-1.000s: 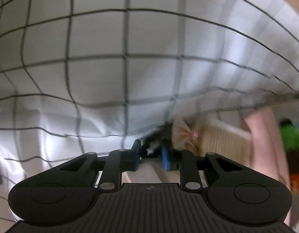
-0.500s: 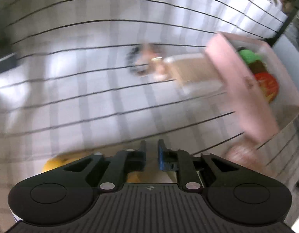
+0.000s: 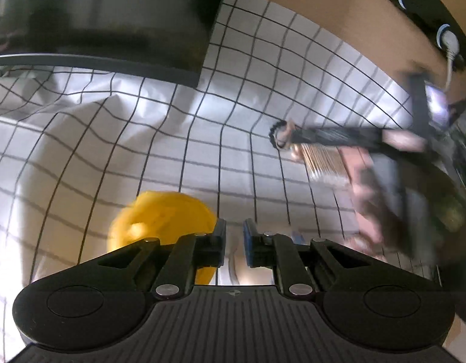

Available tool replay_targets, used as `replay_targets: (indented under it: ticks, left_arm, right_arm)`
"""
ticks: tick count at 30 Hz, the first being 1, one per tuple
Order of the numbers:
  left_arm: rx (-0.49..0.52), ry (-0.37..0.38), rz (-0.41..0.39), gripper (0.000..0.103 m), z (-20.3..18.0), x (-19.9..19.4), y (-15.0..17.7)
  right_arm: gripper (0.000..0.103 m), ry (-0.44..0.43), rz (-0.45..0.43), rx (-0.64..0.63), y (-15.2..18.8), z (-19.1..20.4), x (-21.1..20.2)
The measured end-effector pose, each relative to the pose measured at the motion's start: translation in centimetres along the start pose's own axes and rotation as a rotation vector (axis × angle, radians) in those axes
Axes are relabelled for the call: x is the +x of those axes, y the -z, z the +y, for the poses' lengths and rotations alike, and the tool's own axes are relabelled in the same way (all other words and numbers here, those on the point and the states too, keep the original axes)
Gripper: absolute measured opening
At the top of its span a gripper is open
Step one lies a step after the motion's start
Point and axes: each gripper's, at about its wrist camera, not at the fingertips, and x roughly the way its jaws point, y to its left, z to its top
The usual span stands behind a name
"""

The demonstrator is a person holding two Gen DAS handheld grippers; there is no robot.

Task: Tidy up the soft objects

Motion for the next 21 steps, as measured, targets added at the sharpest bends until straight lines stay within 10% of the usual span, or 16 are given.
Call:
replay_targets:
  ticks: [6, 7, 9, 21]
  left_arm:
    - [0.031, -0.022, -0.018, 0.015, -1.2, -2.6, 2.3]
    - [0.038, -0.026, -0.023, 0.015, -1.4, -3.1, 2.8]
    - [0.043, -0.022, -0.032, 0.015, -1.5, -3.9, 3.5]
    - [0.034, 0.075, 0.027, 0.015, -3.3, -3.6, 6.3]
  right_arm:
    - [0.065, 0.102, 0.007, -0.012, -0.9, 0.9, 3.4]
    - [0.059, 0.095, 0.009, -0.028, -0.8, 1.3, 3.3]
    - [0.015, 0.085, 0.017, -0.105, -0.4, 2.7, 2.8]
    - [0.014, -0.173, -0.076, -0.194, 9.5, 4.6, -13.1]
